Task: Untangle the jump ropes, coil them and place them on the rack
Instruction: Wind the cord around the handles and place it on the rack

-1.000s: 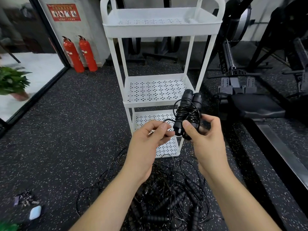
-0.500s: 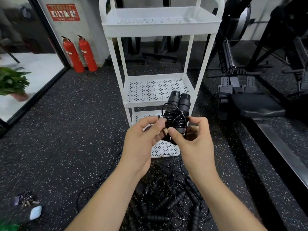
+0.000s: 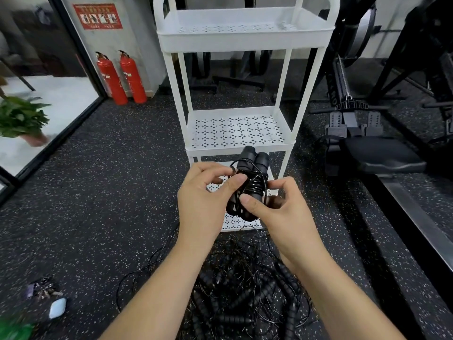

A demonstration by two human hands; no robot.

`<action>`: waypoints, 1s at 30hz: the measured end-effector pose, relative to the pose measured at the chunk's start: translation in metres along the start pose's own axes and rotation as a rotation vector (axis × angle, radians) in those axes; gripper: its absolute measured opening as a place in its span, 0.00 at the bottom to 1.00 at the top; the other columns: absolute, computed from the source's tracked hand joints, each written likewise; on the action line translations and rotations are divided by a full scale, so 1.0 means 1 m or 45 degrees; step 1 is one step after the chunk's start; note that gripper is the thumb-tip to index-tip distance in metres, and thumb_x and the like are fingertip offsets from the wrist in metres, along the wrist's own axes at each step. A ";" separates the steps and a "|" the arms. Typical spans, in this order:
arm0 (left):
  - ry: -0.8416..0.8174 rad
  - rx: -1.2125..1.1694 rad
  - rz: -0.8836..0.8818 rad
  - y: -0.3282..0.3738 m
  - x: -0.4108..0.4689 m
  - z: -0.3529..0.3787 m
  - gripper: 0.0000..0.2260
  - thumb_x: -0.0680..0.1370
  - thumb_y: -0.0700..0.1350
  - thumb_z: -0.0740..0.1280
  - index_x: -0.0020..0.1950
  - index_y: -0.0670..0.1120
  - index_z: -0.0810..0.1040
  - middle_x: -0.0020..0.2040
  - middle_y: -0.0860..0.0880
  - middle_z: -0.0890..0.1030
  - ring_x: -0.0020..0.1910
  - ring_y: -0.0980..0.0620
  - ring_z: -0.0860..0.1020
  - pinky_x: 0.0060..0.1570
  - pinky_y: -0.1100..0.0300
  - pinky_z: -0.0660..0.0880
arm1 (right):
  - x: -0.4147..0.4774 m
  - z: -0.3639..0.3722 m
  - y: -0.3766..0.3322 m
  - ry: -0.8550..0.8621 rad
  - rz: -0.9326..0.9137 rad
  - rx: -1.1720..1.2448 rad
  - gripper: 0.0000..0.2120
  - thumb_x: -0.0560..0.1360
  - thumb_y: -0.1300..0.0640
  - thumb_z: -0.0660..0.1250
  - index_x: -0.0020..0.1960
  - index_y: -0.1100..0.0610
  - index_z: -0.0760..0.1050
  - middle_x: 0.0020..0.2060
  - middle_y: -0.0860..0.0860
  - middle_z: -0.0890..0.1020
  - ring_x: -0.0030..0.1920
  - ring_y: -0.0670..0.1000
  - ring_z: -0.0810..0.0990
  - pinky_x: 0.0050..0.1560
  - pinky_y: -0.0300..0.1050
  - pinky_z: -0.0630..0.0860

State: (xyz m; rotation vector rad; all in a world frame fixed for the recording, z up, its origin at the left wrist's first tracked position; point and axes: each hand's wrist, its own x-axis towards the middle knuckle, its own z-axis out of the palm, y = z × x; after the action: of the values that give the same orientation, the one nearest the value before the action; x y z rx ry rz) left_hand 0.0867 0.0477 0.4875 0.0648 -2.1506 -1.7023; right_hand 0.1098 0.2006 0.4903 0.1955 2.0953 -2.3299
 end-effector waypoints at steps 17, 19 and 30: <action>-0.661 0.067 -0.207 0.017 0.003 -0.020 0.28 0.79 0.49 0.78 0.71 0.72 0.73 0.63 0.66 0.82 0.49 0.57 0.88 0.59 0.52 0.83 | 0.003 -0.017 -0.011 0.006 0.100 0.098 0.20 0.76 0.56 0.80 0.61 0.58 0.73 0.42 0.57 0.87 0.36 0.49 0.85 0.35 0.41 0.78; -0.608 0.121 -0.167 0.015 0.000 -0.015 0.28 0.80 0.47 0.77 0.69 0.75 0.71 0.56 0.66 0.83 0.44 0.54 0.89 0.58 0.45 0.84 | 0.003 -0.015 -0.011 0.012 0.089 0.103 0.20 0.77 0.58 0.80 0.62 0.58 0.73 0.45 0.59 0.87 0.38 0.50 0.87 0.36 0.41 0.81; -0.288 -0.362 -0.231 0.013 0.002 -0.005 0.22 0.78 0.35 0.76 0.66 0.58 0.85 0.54 0.53 0.89 0.40 0.54 0.78 0.41 0.53 0.79 | 0.010 -0.030 -0.008 -0.280 -0.027 0.249 0.24 0.77 0.67 0.74 0.69 0.62 0.70 0.49 0.64 0.83 0.48 0.57 0.85 0.57 0.48 0.84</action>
State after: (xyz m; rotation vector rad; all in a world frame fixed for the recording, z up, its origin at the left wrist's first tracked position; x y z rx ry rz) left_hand 0.0889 0.0459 0.5010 -0.0132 -2.0848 -2.1991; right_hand 0.1020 0.2316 0.4945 -0.0810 1.7812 -2.4392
